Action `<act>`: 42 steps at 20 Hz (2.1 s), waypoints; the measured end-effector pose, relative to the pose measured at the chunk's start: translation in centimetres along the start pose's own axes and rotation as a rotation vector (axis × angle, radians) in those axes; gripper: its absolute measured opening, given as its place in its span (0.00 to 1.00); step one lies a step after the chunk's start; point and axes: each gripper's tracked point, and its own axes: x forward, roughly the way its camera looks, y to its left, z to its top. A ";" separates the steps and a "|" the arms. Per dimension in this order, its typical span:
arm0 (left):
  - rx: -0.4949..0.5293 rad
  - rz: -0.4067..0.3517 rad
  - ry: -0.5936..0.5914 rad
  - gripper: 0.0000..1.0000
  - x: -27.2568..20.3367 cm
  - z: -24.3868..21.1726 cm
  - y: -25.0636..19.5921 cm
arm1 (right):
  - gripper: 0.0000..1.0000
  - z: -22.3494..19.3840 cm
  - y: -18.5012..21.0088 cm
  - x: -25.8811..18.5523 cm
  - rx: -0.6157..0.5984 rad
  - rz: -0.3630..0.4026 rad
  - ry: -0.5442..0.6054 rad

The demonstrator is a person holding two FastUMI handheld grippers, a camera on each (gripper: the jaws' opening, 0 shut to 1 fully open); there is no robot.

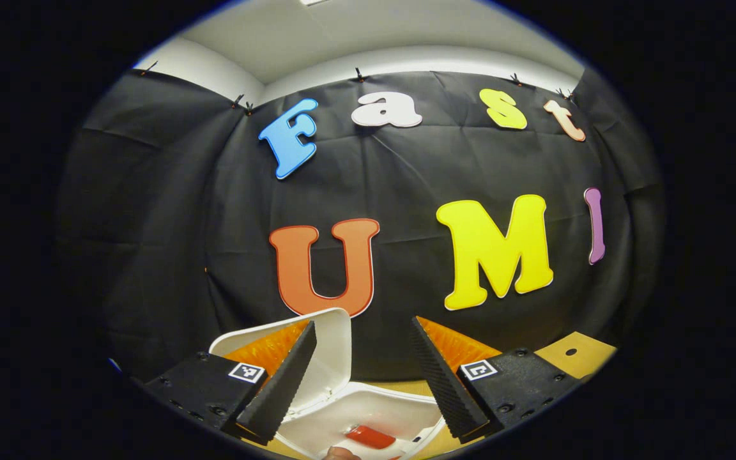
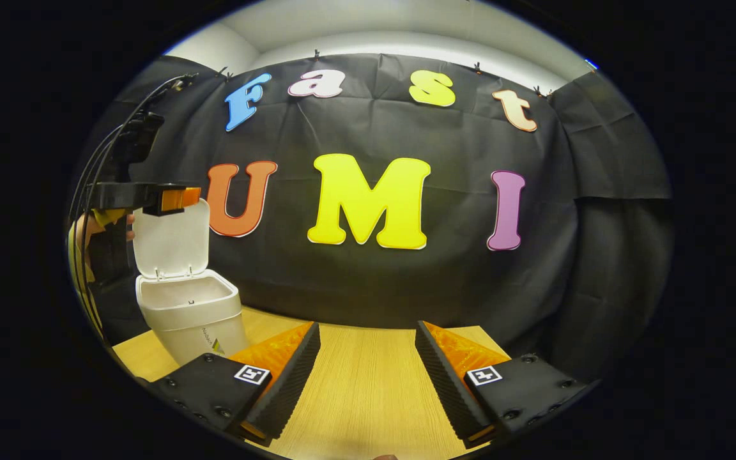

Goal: Press the lid of the desktop garbage bin to open it, pick up the crumpled paper on the desktop and throw it into the bin, then pick up the pop can on the desktop and drop it into the bin, and finally close the garbage bin lid.

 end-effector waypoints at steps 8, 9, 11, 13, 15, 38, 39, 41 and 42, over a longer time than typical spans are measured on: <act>-0.040 0.093 -0.019 0.95 3.5 2.5 4.7 | 0.95 -0.6 -0.8 0.3 0.029 -0.017 0.019; -0.044 0.097 -0.014 0.95 3.8 2.3 5.1 | 0.95 -0.6 -0.8 0.3 0.033 -0.016 0.022; -0.047 0.111 0.001 0.95 4.5 1.9 6.2 | 0.95 -0.8 -0.6 0.5 0.042 -0.011 0.031; -0.059 0.118 0.040 0.95 5.2 0.6 6.8 | 0.95 -0.8 -0.6 0.5 0.045 -0.008 0.034; -0.094 0.134 0.077 0.94 5.4 -0.5 7.5 | 0.95 -1.0 -0.5 0.4 0.044 -0.006 0.037; -0.214 0.042 0.252 0.96 -2.8 -6.8 -3.5 | 0.95 -2.5 -2.7 -0.8 0.104 0.094 0.077; -0.213 0.042 0.277 0.96 -3.0 -7.7 -3.9 | 0.95 -2.6 -2.8 -0.8 0.106 0.101 0.081; -0.231 0.040 0.333 0.96 -3.6 -9.8 -4.5 | 0.95 -2.8 -3.1 -0.7 0.104 0.111 0.083; -0.240 0.045 0.358 0.96 -3.9 -10.7 -4.7 | 0.95 -2.9 -3.2 -0.7 0.101 0.117 0.086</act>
